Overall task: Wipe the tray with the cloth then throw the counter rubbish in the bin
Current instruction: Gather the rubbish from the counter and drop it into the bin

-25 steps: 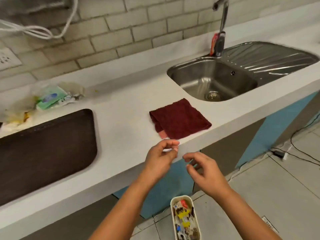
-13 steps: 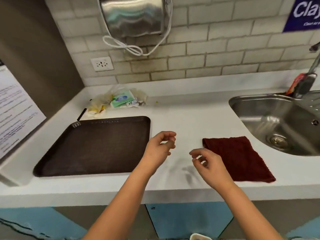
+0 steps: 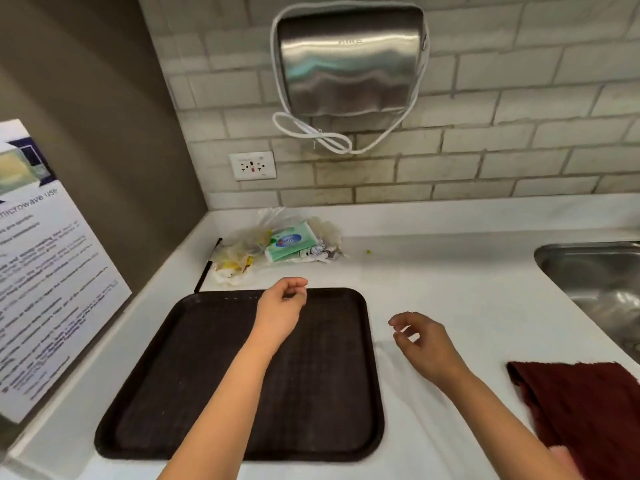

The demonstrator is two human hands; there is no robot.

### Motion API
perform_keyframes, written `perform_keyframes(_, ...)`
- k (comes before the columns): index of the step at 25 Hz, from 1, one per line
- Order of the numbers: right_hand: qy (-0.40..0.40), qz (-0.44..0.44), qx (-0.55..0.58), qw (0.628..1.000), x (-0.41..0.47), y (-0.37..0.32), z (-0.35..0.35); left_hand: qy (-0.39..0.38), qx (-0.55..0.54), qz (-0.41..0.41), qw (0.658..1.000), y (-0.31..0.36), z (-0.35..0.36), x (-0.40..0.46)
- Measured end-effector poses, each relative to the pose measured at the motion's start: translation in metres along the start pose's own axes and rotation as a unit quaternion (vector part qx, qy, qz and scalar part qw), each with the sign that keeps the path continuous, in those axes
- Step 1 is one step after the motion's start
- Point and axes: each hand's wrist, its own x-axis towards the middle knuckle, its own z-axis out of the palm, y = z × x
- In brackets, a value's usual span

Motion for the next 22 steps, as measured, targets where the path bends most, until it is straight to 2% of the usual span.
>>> perform_keyframes(5,0.0,0.023,-0.092,0.995,0.06,0.0,0.022,0.016,0.054,0.014,0.998,-0.024,-0.028,0.074)
perform_keyframes(9,0.016,0.044,-0.171,0.984,0.107,0.011,0.028,-0.017,0.161,0.046,0.986,-0.039,-0.024,0.129)
perform_keyframes(17,0.014,0.202,-0.273,0.94,0.179,0.02,0.047,-0.118,0.368,0.104,0.916,-0.047,-0.004,0.241)
perform_keyframes(20,-0.022,0.262,-0.32,0.91,0.197,0.016,0.057,-0.131,0.425,0.104,0.889,-0.056,0.001,0.265)
perform_keyframes(22,-0.005,0.287,-0.341,0.895,0.2,0.015,0.065,-0.135,0.447,0.096,0.879,-0.058,0.006,0.271)
